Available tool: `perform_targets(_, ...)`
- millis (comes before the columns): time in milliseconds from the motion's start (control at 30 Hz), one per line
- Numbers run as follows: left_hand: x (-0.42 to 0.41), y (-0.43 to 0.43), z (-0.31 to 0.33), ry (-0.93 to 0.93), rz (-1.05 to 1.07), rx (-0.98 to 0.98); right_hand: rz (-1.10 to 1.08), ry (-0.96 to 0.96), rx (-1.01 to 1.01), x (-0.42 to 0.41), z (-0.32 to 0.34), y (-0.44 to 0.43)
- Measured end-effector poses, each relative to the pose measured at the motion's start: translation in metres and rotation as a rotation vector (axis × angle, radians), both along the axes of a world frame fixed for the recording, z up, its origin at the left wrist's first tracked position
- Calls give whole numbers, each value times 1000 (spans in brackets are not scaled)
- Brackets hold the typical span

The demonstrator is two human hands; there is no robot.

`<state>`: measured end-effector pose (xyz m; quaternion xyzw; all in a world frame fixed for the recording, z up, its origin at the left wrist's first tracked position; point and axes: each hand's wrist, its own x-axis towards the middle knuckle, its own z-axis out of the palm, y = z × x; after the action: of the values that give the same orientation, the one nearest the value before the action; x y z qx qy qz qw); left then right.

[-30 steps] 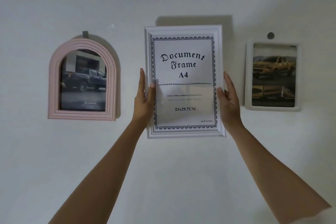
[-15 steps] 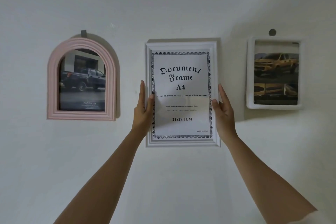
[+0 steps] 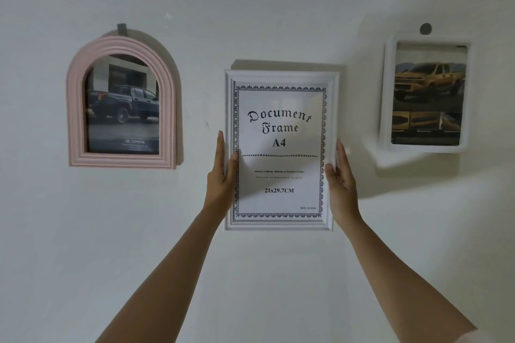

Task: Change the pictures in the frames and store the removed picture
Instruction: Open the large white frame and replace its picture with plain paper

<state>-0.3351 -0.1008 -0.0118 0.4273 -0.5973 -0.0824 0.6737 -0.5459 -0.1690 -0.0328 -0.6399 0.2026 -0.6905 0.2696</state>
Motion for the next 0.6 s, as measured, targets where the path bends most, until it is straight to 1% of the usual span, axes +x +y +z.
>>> perform_targets(100,1,-2,-5,-11,-3,11,-13,11,16,-2,-6,2)
perform_targets(233,0,-4,-24,-7,44,32,-37,61,42,-6,-21,5)
perform_targets(333,0,-6,-35,6,24,41,-48,88,71,-8,-27,7)
perform_targets(433,-2,-4,-33,7,3,62,-75,115,84,-9,-25,10)
perform_targets(600,5,-3,-34,-28,78,69,-119,158,76,-10,-25,14)
